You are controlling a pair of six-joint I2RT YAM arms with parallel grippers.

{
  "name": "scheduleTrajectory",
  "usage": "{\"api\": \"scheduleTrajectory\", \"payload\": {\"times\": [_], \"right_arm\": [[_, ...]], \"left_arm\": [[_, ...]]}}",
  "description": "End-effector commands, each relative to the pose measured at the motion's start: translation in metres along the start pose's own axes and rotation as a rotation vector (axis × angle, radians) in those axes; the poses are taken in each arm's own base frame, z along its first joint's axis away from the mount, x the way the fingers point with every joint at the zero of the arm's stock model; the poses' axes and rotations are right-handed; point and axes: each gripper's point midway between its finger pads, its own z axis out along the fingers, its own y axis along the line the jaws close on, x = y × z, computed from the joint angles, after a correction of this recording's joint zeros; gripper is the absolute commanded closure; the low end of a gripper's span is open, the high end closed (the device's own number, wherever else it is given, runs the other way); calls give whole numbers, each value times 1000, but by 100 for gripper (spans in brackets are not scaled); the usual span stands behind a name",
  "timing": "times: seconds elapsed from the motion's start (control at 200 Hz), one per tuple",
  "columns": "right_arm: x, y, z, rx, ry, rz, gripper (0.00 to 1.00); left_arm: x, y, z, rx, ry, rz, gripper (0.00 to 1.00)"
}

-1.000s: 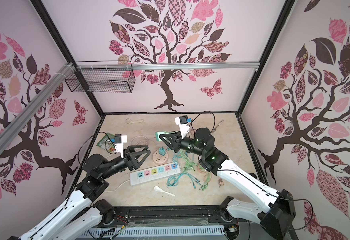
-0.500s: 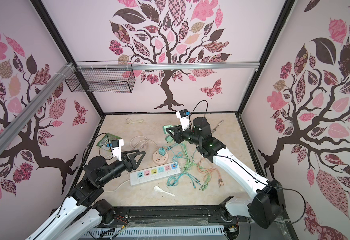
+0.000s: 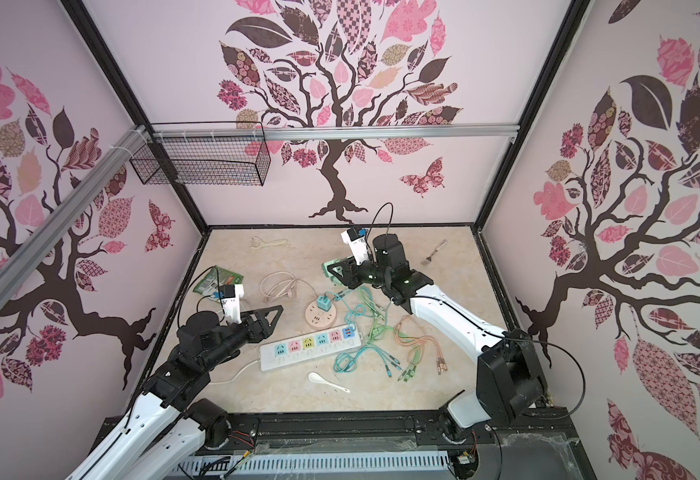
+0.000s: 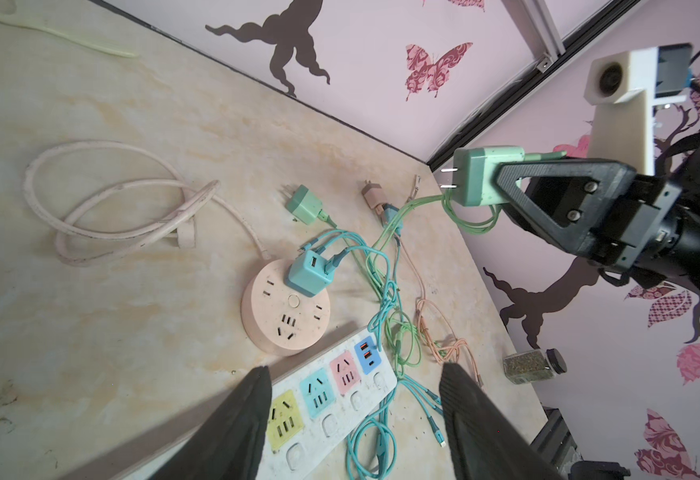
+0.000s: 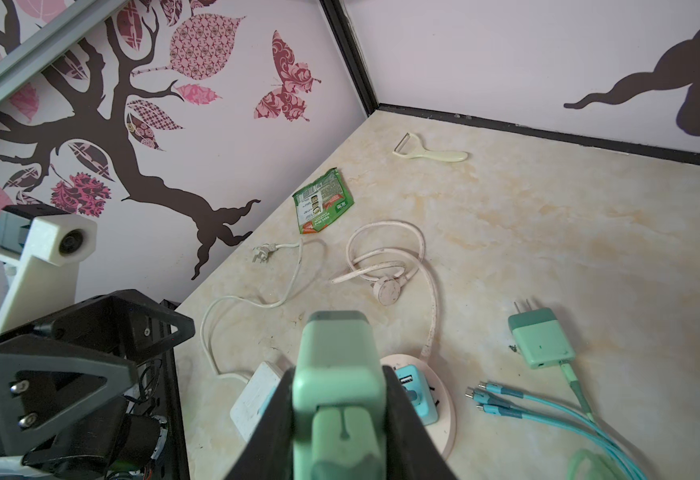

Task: Insert the plug
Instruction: 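Carry the plug over the round pink socket with the right gripper while the left lowers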

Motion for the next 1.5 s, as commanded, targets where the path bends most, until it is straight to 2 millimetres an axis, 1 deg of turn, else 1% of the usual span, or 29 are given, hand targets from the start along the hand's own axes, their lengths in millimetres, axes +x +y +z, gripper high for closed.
{"api": "scheduleTrajectory", "payload": {"times": [0.0,0.09,0.225,0.4,0.515,0.63,0.85,1.07,1.235,1.296,1.496], "right_arm": [[9,16,14,-54,34,-34,83],[18,20,18,-48,62,-52,83],[26,22,21,-22,90,-76,83],[47,27,27,-11,153,-103,82],[57,25,27,-1,182,-106,83],[67,23,29,30,226,-146,83],[100,15,37,110,350,-214,83],[122,6,45,163,442,-253,83],[132,-2,55,186,493,-267,84],[135,-2,58,180,501,-270,84],[137,-6,69,181,515,-283,84]], "left_arm": [[8,11,8,-36,34,-20,31],[14,17,15,-65,67,-25,30],[17,24,28,-96,96,-32,30],[24,31,47,-127,155,-39,32],[30,37,58,-144,193,-47,33],[36,44,66,-164,215,-62,35],[48,55,82,-189,258,-65,39],[48,58,97,-202,289,-37,46],[47,62,107,-214,294,-30,52],[47,63,111,-214,300,-35,53],[53,66,122,-215,325,-53,58]]}}
